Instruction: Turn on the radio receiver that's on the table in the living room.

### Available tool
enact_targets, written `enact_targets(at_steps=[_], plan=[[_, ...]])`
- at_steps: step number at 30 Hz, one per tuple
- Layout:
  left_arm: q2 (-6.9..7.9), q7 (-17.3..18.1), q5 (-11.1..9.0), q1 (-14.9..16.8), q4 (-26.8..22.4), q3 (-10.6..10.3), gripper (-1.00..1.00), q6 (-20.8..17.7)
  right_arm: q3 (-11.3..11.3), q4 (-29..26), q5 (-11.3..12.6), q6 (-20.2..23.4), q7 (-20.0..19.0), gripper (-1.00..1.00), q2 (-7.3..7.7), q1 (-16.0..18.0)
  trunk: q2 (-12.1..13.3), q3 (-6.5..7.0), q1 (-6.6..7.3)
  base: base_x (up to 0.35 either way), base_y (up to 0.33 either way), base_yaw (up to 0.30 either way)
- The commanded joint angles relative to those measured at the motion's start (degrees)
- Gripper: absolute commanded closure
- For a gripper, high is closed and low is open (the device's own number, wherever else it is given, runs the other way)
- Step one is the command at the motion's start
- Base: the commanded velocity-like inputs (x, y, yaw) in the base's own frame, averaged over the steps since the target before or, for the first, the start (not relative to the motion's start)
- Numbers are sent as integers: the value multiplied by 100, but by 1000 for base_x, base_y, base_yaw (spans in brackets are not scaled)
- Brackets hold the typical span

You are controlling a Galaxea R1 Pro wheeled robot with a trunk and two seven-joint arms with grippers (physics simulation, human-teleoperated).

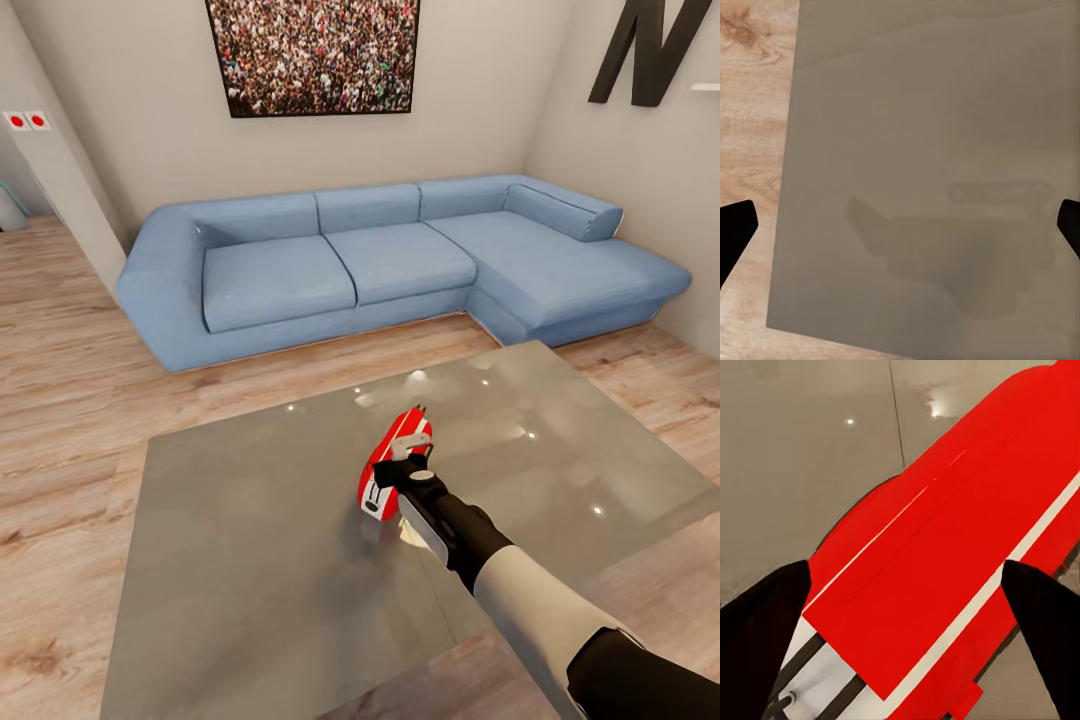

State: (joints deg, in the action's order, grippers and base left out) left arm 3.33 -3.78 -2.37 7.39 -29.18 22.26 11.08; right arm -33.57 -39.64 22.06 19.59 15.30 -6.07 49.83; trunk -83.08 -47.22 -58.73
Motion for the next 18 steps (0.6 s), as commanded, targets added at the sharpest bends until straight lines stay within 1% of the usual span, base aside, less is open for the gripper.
enact_targets(at_steps=[1, 18], plan=[[0, 0, 0, 0, 0, -1, -100, 0, 4, 4, -10, 2, -1, 100, 1, 0, 0, 0, 0, 0, 0, 0], [1, 0, 0, 0, -6, 3, -100, 0, 13, 9, -9, 1, -4, 100, 1, 0, 0, 0, 0, 0, 0, 0]])
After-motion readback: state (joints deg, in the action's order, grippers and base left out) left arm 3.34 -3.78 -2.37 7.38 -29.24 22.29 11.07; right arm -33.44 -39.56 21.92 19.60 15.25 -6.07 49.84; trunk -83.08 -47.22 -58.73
